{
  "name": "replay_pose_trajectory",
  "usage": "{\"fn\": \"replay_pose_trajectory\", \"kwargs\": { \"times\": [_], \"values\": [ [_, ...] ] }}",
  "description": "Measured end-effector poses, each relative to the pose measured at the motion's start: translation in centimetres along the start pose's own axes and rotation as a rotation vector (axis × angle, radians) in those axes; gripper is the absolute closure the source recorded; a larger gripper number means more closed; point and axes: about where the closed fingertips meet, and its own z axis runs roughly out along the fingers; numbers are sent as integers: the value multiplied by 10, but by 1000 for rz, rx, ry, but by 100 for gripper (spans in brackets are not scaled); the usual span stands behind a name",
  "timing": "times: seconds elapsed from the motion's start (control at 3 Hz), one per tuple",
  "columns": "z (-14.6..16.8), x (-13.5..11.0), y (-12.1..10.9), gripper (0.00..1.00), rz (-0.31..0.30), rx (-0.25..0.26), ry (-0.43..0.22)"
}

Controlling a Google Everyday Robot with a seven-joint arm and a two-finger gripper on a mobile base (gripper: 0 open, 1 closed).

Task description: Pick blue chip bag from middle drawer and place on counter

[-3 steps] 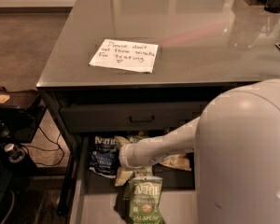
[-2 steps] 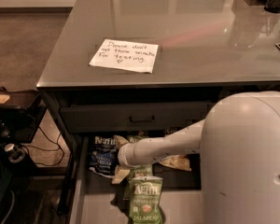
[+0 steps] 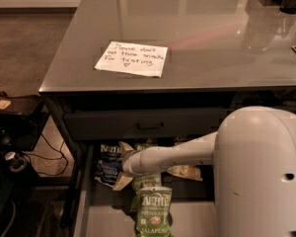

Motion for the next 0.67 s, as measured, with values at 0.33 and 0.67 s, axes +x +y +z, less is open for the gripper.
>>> {"fn": "replay_pose_trajectory", "kwargs": {
  "times": [0.33, 0.67],
  "values": [
    [12, 5, -5, 0, 9, 21, -7],
    [25, 12, -11, 0, 17, 34, -11]
  ]
}}
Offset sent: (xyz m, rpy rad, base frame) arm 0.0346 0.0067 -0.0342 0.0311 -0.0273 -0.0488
